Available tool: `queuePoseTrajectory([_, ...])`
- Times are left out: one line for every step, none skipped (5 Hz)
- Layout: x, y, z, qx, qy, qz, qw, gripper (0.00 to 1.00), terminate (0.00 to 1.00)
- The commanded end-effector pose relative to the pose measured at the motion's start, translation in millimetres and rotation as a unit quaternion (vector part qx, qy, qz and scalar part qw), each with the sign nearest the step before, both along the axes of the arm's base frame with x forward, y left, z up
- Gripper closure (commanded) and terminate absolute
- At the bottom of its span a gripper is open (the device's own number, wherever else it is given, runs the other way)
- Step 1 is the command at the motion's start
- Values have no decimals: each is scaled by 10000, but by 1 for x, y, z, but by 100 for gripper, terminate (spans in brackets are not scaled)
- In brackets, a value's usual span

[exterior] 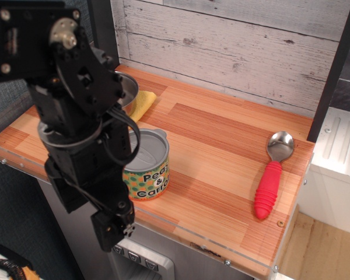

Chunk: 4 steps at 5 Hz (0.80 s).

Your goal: Slide the can directly back to the wall.

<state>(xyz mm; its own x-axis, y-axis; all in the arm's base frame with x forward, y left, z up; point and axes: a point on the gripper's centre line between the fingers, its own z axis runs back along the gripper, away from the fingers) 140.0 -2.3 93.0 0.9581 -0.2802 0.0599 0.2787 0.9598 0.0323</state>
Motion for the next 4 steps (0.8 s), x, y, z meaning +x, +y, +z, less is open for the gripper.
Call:
queuePoseTrajectory([0,0,0,0,0,0,10000,0,0])
queuePoseTrajectory([11,12,-13,81,99,235,9996,0,0])
queuePoseTrajectory([24,16,-15,399,-196,271,9986,0,0])
queuePoseTrajectory([38,25,-17,413,-334,366,9979,0,0])
